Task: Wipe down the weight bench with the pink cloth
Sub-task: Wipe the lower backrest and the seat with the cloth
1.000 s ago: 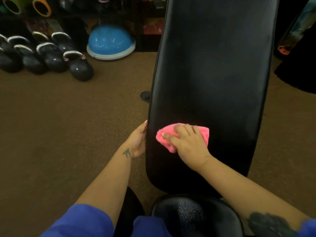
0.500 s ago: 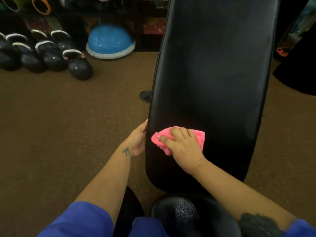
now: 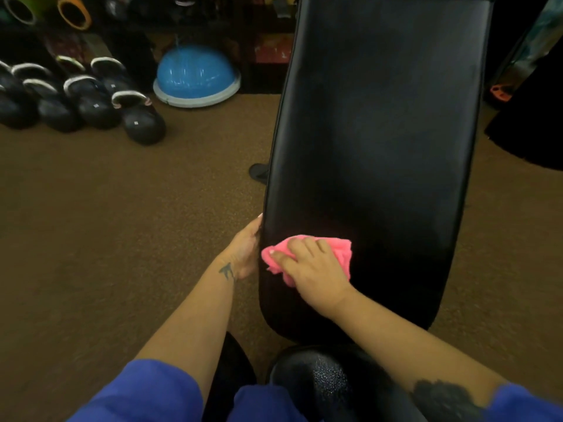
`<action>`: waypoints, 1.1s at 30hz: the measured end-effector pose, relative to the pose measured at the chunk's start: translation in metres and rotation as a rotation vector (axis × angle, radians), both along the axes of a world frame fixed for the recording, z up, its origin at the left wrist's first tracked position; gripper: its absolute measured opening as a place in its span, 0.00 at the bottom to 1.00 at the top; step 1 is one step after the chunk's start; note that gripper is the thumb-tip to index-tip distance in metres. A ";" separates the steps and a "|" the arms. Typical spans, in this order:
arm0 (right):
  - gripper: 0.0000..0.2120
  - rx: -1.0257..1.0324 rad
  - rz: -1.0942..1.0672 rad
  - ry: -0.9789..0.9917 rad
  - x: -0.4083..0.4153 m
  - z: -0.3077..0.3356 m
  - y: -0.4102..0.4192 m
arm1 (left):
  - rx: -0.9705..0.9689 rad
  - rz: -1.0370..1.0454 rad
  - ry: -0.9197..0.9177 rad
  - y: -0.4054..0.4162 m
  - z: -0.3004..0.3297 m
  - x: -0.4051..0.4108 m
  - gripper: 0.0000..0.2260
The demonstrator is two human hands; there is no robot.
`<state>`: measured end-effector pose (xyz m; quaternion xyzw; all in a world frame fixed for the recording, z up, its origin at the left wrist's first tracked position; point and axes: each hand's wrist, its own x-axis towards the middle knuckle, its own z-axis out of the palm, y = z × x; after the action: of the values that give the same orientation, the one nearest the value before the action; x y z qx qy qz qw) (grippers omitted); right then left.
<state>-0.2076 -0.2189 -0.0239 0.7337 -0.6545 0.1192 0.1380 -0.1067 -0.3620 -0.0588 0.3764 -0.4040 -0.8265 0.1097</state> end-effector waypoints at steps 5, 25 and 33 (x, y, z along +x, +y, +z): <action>0.18 0.207 0.204 0.115 0.008 -0.036 0.027 | -0.001 0.012 -0.034 0.003 0.002 0.000 0.21; 0.19 -0.037 -0.039 -0.001 -0.055 -0.002 0.043 | -0.081 0.065 -0.024 0.008 0.003 -0.002 0.18; 0.20 0.097 0.133 0.046 -0.055 -0.025 0.073 | -0.055 0.089 -0.044 0.005 -0.001 -0.001 0.23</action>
<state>-0.2625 -0.1457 -0.0485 0.7839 -0.6060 0.0794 0.1091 -0.1079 -0.3566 -0.0599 0.4088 -0.4118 -0.8009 0.1478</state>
